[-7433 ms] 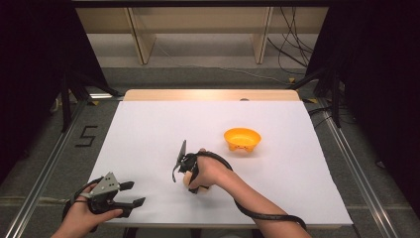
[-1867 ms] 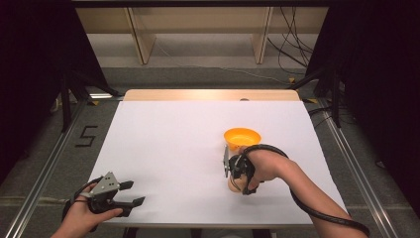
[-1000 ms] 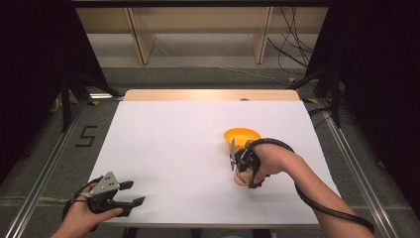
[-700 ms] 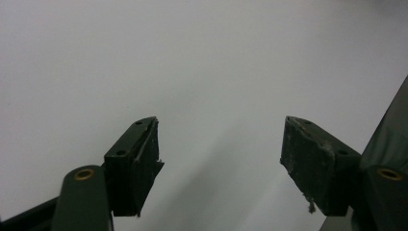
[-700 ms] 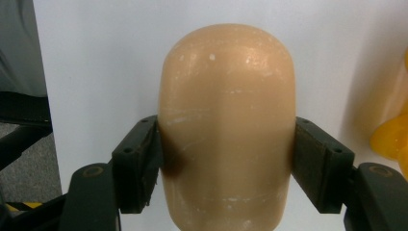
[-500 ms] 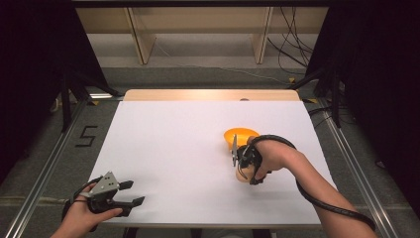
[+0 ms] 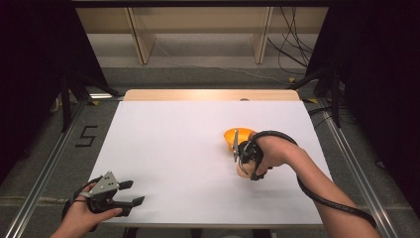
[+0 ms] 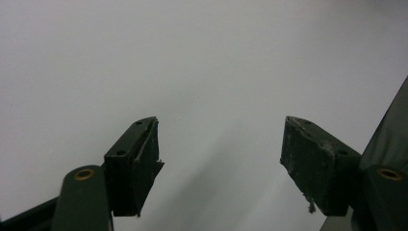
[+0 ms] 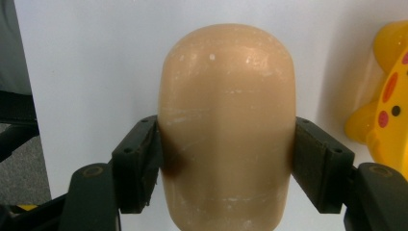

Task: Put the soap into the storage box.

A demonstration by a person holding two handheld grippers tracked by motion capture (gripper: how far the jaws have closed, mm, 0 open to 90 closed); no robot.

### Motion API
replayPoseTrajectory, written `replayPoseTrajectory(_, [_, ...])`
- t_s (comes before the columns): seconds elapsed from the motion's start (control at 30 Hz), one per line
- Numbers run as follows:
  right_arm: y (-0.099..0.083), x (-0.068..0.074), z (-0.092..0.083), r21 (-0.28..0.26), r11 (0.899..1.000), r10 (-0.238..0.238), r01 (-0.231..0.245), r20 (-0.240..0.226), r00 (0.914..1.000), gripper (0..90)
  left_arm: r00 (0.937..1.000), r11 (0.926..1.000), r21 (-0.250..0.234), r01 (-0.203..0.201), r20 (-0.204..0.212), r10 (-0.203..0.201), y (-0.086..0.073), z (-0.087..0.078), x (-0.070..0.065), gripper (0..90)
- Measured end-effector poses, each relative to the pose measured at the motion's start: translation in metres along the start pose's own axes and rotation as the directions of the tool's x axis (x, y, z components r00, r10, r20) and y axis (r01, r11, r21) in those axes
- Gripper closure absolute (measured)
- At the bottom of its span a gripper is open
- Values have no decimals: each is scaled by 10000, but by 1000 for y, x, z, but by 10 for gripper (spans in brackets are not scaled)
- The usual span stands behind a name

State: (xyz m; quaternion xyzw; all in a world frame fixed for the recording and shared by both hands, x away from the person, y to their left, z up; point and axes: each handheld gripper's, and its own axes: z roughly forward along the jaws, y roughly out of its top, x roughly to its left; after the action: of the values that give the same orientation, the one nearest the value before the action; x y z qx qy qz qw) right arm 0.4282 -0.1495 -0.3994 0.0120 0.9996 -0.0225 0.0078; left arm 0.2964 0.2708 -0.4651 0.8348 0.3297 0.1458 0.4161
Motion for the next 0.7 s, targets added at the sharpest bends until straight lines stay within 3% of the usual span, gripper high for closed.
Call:
replayPoseTrajectory(0.13, [-1,-4,-1,-95,9997,-226,227,61,9997,335,9999,9998,-102,164,25,-163,0,0,-1,292])
replayPoseTrajectory(0.2, [-1,-2,-2,-7,10000,64,-64,109,9999,335,9999,9998,-100,155,21,-155,0,1,-1,292])
replayPoseTrajectory(0.27, [-1,-4,-3,7,9999,-130,130,69,9999,335,9999,9998,-97,156,26,-156,0,1,-1,293])
replayPoseTrajectory(0.3, [-1,-4,-3,44,10000,64,-65,95,9999,335,9999,9998,-104,162,24,-162,0,0,-1,292])
replayPoseTrajectory(0.53, [0,-7,-5,22,9999,102,-103,187,9998,335,9999,9998,-125,133,65,-132,0,1,-1,292])
replayPoseTrajectory(0.6, [1,-10,-5,-114,9991,-411,414,238,9989,335,9999,9998,-127,137,73,-136,0,0,-1,292])
replayPoseTrajectory(0.63, [0,-8,-6,-60,10000,64,-62,267,9996,335,9999,9998,-136,140,71,-139,0,1,-1,292])
replayPoseTrajectory(0.7, [0,-9,-7,-53,9999,114,-112,234,9997,335,9999,9998,-136,144,79,-143,0,1,-1,293])
